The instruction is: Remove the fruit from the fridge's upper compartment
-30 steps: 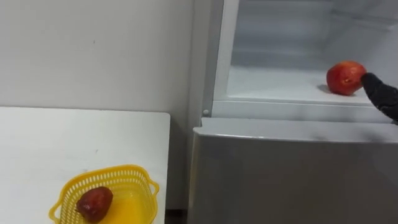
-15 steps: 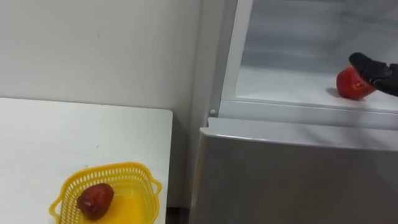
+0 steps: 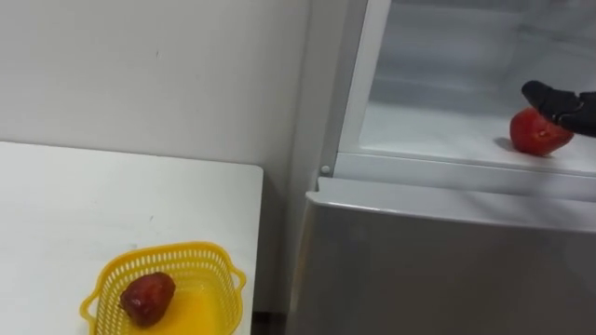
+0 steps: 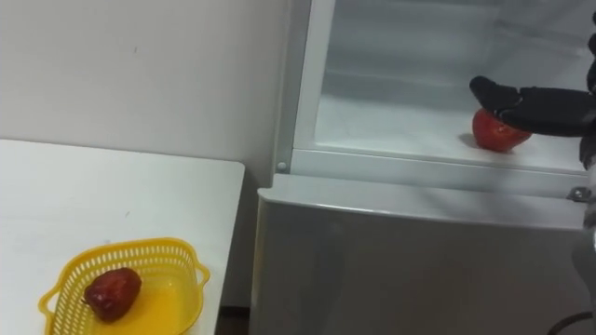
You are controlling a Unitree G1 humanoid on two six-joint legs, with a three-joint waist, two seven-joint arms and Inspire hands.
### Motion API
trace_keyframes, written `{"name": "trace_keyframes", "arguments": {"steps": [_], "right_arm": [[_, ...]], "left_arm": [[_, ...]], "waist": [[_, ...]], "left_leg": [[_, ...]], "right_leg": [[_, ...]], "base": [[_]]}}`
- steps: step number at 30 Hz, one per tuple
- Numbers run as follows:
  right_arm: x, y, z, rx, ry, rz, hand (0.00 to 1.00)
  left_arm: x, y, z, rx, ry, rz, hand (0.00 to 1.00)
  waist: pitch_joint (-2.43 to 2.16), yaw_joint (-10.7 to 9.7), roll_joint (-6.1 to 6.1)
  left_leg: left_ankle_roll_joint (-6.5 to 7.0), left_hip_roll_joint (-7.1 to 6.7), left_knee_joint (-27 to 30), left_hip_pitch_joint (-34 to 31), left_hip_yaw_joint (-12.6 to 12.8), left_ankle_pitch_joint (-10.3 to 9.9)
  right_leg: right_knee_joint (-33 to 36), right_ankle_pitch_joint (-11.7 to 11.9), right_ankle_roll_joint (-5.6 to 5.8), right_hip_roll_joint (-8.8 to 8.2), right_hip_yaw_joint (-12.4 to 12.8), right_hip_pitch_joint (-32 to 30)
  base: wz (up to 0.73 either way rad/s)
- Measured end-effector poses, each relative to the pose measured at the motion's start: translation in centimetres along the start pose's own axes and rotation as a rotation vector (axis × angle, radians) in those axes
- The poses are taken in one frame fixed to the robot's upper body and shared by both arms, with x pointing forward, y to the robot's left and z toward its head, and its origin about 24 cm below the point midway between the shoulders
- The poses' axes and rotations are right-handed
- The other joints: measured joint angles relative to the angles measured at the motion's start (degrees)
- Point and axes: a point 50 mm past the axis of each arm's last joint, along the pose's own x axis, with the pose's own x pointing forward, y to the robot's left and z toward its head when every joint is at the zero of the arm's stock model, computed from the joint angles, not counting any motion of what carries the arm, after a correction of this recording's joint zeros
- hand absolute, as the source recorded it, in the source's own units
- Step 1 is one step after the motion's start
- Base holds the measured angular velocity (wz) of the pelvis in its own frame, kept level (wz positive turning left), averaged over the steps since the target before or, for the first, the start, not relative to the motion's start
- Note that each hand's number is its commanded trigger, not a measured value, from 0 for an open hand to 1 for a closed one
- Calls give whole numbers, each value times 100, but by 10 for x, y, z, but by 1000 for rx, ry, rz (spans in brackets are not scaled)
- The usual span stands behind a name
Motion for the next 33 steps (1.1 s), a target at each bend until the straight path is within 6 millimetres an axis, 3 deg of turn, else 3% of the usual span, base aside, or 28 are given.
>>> {"name": "trace_keyframes", "arguments": {"steps": [19, 33], "right_arm": [[-5, -18, -58, -127, 292, 93, 0], [-2, -23, -60, -157, 336, 114, 0]], "left_arm": [[0, 7, 4, -4, -10, 25, 0], [-1, 18, 2, 16, 5, 51, 0]], "waist": [[-6, 29, -15], [-28, 60, -60]], "left_leg": [[-2, -4, 10, -51, -88, 2], [-1, -4, 9, -52, -72, 2]], "right_leg": [[1, 0, 0, -8, -177, -34], [-1, 1, -1, -13, -260, -45]], "base": [[2], [-1]]}}
